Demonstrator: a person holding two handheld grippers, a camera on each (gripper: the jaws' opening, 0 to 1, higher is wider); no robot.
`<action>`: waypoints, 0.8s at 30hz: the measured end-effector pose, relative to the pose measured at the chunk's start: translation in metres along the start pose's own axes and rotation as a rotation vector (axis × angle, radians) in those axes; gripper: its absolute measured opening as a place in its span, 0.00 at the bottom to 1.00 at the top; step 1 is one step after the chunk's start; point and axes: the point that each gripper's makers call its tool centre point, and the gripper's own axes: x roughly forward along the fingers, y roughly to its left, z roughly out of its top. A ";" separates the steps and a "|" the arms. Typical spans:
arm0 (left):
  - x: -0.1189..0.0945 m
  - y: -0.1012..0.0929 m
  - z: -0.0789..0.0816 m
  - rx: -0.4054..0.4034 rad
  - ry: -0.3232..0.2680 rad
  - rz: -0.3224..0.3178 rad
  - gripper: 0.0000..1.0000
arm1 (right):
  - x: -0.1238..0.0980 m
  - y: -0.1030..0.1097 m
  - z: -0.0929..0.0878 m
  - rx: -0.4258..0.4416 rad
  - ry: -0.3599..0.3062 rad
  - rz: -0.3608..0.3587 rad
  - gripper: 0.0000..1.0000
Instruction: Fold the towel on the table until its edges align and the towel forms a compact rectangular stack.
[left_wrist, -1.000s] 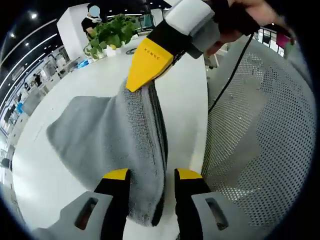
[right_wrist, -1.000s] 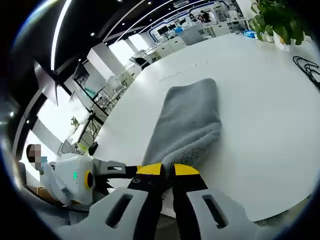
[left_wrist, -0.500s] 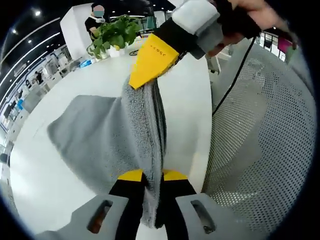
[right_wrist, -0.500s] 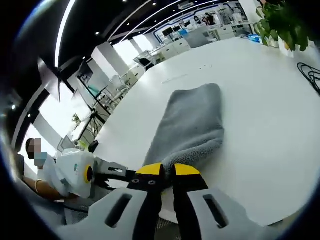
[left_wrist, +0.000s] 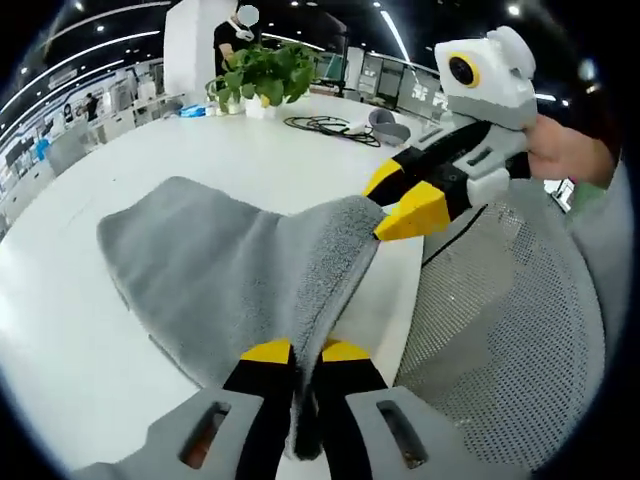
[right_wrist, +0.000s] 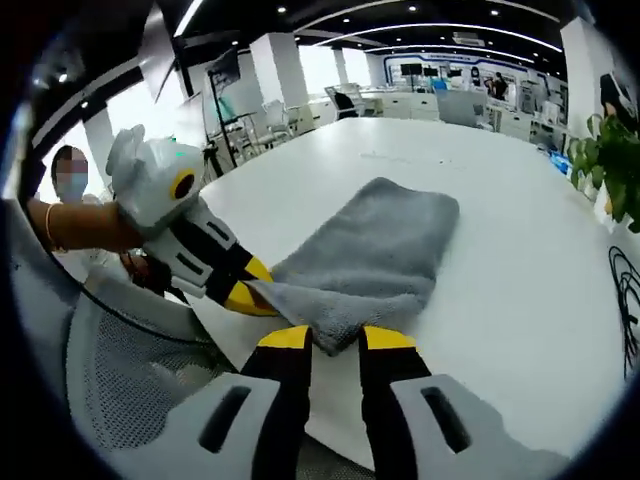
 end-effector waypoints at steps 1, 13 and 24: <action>-0.001 0.000 0.002 -0.003 0.001 -0.003 0.07 | 0.000 0.000 -0.001 -0.025 0.001 0.003 0.24; -0.013 0.005 0.022 -0.118 -0.032 -0.043 0.07 | 0.017 -0.006 -0.019 -0.310 0.065 -0.053 0.46; -0.016 0.003 0.027 -0.124 -0.044 -0.052 0.07 | 0.038 -0.028 -0.015 -0.343 0.052 -0.150 0.41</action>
